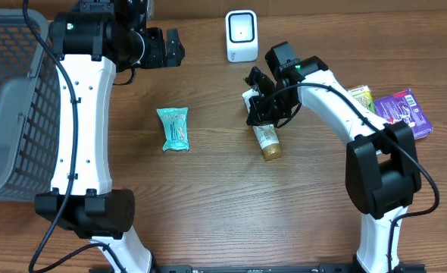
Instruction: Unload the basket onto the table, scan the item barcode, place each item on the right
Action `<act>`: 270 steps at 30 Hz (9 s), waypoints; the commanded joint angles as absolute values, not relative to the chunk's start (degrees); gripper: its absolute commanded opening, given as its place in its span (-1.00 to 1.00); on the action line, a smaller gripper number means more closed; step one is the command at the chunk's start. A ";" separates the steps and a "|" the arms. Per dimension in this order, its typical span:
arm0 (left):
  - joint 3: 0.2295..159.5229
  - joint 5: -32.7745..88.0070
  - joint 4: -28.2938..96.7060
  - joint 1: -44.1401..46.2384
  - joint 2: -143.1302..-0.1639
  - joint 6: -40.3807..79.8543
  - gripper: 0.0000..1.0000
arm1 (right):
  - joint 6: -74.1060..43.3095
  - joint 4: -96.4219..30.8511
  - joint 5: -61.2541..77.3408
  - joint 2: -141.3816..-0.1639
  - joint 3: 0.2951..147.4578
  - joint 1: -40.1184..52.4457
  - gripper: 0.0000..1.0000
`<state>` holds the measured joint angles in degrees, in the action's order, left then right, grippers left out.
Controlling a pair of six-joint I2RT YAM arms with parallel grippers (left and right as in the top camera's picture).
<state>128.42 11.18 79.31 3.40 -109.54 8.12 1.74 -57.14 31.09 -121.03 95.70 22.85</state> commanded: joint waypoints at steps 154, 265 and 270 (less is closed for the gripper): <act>129.10 11.44 79.26 3.77 -109.38 7.27 1.00 | -27.59 -34.33 16.88 -114.45 72.82 20.01 -0.92; 129.10 11.44 79.26 3.77 -109.38 7.27 0.99 | -18.74 -29.65 43.18 -111.35 60.60 14.28 0.24; 129.10 11.46 79.26 3.77 -109.38 7.27 0.99 | -23.83 -28.67 40.58 -112.31 60.58 16.29 0.00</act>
<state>128.42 11.18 79.31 3.40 -109.54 8.12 -18.72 -28.71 41.89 -111.53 61.25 15.07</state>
